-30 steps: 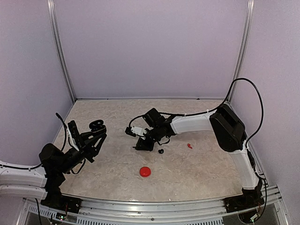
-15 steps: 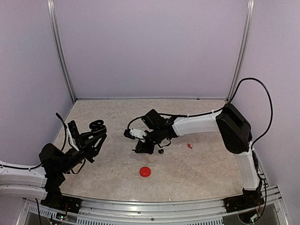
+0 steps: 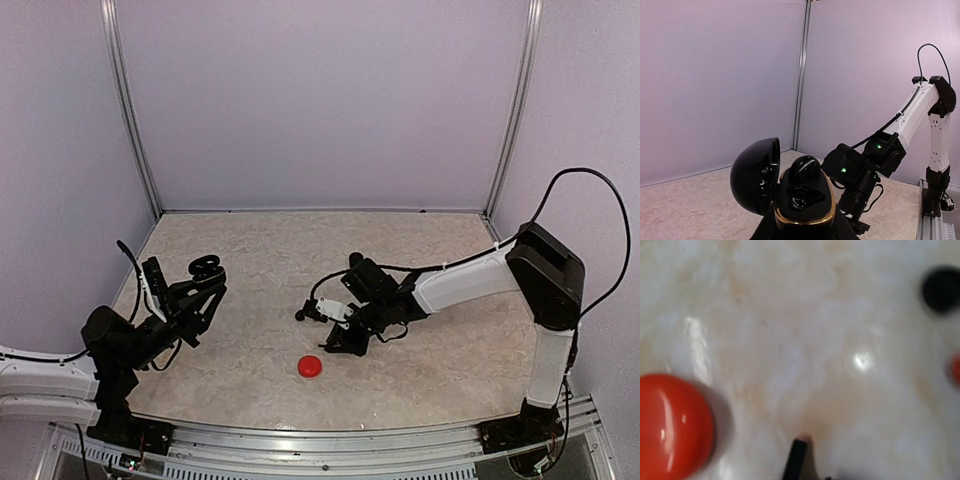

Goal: Insert the wireless bluetooth earbuds into the charging case
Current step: Move the left earbud to the center of the board, then pick up the left earbud from the center of the board.

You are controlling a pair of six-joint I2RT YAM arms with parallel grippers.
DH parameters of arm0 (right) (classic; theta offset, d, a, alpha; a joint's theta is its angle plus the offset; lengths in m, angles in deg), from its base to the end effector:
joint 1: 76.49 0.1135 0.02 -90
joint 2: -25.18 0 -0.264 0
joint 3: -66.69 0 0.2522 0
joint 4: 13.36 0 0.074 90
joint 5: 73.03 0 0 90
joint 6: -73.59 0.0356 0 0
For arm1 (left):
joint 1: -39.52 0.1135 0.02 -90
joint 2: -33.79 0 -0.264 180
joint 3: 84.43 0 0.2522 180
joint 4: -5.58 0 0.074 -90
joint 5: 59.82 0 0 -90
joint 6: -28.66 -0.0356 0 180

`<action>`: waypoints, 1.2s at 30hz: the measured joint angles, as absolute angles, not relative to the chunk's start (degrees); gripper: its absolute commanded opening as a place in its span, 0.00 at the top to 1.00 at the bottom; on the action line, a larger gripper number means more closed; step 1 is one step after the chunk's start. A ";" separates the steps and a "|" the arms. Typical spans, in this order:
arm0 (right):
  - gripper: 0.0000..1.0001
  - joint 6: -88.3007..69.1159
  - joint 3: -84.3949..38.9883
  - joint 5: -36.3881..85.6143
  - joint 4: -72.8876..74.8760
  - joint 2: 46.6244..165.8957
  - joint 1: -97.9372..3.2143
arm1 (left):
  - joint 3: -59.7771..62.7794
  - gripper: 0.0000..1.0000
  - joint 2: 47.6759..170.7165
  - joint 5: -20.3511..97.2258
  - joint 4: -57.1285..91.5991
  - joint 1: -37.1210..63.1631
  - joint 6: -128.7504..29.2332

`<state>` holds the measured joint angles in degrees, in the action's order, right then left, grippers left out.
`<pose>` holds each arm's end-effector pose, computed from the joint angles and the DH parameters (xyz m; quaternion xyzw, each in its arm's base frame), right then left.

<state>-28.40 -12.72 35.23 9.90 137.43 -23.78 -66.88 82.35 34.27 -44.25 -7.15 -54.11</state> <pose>0.2286 0.3186 0.1316 -0.5444 0.7731 0.2424 0.2171 0.1114 -0.1218 0.2168 0.2236 0.5377 -0.3868 0.7150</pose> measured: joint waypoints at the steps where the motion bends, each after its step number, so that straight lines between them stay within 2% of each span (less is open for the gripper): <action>1: 0.84 -27.54 -10.66 34.88 8.28 136.20 -23.78 | -66.88 0.99 82.37 34.32 -44.25 -7.15 -54.11; 7: 0.81 -23.37 -0.13 33.46 -1.86 131.09 -23.78 | -66.81 0.99 83.00 34.54 -44.28 -7.15 -54.09; 9: 0.77 -22.38 2.76 33.31 -6.54 130.48 -23.78 | -66.74 0.99 83.37 34.69 -44.25 -7.18 -54.09; 13: 0.62 -20.75 7.63 33.20 -14.87 129.80 -23.78 | -66.74 0.99 83.59 34.76 -44.21 -7.18 -54.09; 16: 0.59 -20.35 10.67 33.29 -20.29 129.51 -23.78 | -66.64 0.99 83.59 34.82 -44.04 -7.18 -54.09; 27: 0.66 -20.00 16.35 34.84 -33.56 130.85 -23.78 | -66.37 0.99 82.80 35.13 -42.48 -7.18 -54.33; 36: 0.79 -20.79 16.35 36.57 -38.23 133.40 -23.78 | -66.37 0.99 81.80 35.10 -41.70 -7.18 -54.60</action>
